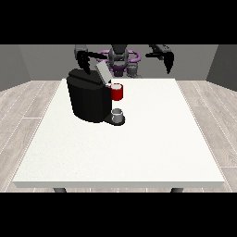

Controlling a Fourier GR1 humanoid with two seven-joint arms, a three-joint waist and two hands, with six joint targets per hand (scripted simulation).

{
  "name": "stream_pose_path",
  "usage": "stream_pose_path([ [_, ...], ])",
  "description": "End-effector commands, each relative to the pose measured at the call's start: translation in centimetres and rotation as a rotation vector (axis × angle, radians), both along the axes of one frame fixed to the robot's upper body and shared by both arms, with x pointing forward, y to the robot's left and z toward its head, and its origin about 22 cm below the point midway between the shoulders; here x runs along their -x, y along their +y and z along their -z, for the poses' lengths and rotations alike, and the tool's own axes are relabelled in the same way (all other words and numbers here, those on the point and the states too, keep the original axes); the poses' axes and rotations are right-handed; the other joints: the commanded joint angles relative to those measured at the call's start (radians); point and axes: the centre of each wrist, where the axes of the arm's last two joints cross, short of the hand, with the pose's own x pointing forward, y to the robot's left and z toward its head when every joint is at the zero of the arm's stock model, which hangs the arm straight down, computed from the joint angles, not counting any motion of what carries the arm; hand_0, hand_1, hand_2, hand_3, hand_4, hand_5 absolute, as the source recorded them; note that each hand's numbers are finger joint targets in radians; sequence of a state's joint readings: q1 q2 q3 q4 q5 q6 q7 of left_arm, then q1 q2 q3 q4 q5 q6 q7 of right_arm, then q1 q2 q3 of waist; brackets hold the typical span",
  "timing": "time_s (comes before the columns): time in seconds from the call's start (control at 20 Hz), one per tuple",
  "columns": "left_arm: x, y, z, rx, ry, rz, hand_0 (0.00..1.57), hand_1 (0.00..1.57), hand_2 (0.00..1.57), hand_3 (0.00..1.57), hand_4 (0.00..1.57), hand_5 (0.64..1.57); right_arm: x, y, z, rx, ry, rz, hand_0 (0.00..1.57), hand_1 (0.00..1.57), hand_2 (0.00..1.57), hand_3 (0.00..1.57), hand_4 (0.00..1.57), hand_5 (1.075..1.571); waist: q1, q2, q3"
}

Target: Insert the coffee pod into the coffee machine and close the lid

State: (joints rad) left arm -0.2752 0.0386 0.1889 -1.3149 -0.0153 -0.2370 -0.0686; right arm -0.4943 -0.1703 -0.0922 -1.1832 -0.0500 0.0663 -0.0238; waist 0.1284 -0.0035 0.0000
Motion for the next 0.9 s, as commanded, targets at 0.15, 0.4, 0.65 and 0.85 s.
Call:
stream_pose_path([
  [0.15, 0.9, 3.3, -1.0, 0.0, -0.045, -0.022, 0.0, 0.0, 0.0, 0.0, 0.0, 1.571, -0.8, 1.0, 0.3, 0.039, -0.016, -0.055, 0.0, 0.0, 0.0, 0.0, 0.0, 1.571, -0.016, 0.023, 0.0],
  [0.4, 1.0, 2.7, -1.2, 0.0, -0.03, -0.031, 0.0, 0.0, 0.0, 0.0, 0.12, 1.571, -2.4, 1.2, -1.4, 0.047, 0.008, -0.038, 0.0, 0.0, 0.0, 0.0, 0.0, 1.571, -0.008, 0.033, 0.0],
  [0.65, 0.9, 1.0, -1.2, -0.02, -0.059, -0.021, 0.0, 0.0, 0.0, 0.0, 0.0, 1.571, -3.2, 1.3, -1.3, 0.055, -0.061, -0.041, 0.0, 0.0, 0.0, 0.0, 0.0, 1.571, 0.009, 0.087, 0.0001],
  [0.85, 1.0, 1.5, 0.8, -0.017, -0.066, -0.063, 0.0, 0.0, 0.0, 0.0, 0.0, 1.571, -2.9, 6.0, -2.1, 0.076, -0.051, -0.11, 0.0, 0.0, 0.0, 0.0, 0.0, 1.571, -0.035, 0.074, -0.0003],
])
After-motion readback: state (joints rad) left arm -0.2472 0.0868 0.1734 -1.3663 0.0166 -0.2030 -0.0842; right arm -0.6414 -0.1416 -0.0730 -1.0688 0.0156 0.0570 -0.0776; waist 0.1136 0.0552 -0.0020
